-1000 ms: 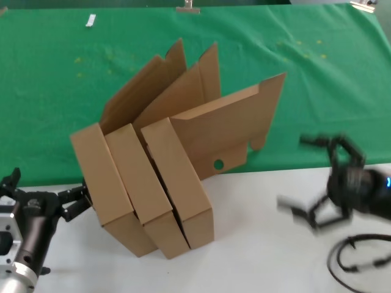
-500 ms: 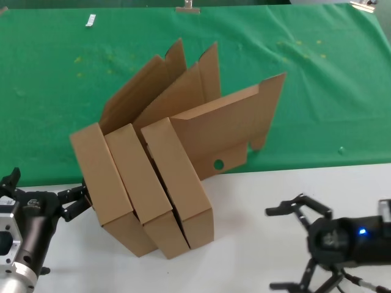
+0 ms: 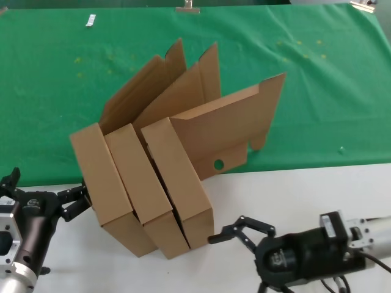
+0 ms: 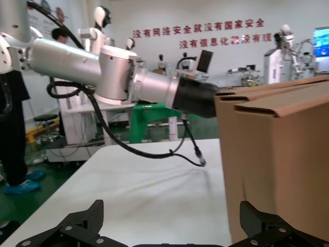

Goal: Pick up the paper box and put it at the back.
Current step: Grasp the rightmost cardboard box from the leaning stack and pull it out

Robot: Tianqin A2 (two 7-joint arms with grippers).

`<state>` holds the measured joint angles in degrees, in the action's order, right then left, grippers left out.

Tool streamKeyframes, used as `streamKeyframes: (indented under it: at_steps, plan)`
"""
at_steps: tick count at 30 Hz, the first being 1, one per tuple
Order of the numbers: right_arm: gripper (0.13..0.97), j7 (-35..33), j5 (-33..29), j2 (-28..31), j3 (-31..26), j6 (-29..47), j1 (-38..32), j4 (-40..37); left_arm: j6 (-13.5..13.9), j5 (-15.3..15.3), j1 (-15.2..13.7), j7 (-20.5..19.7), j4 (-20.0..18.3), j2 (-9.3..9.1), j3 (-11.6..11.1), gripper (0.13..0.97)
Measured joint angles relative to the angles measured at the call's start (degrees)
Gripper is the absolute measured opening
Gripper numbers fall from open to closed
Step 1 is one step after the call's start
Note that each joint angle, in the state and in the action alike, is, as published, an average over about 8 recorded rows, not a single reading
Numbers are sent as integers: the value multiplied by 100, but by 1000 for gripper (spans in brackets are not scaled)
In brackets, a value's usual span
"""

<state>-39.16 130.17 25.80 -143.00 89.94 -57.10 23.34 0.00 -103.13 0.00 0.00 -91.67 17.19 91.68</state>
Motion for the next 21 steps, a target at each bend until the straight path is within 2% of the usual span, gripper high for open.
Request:
streamKeyframes:
  at_steps: [8, 13, 17, 21]
  plan:
    - [866, -86, 151, -397, -349, 1, -278, -462, 0, 0, 0, 0, 0, 0, 0, 966]
    - [854, -34, 317, -335, -717, 1, -457, -696, 0, 0, 0, 0, 0, 0, 0, 966]
    - [778, -32, 312, -208, -945, 1, -624, -1045, 0, 0, 0, 0, 0, 0, 0, 966]
    - [701, -63, 138, -185, -879, 1, -746, -1438, 0, 0, 0, 0, 0, 0, 0, 966]
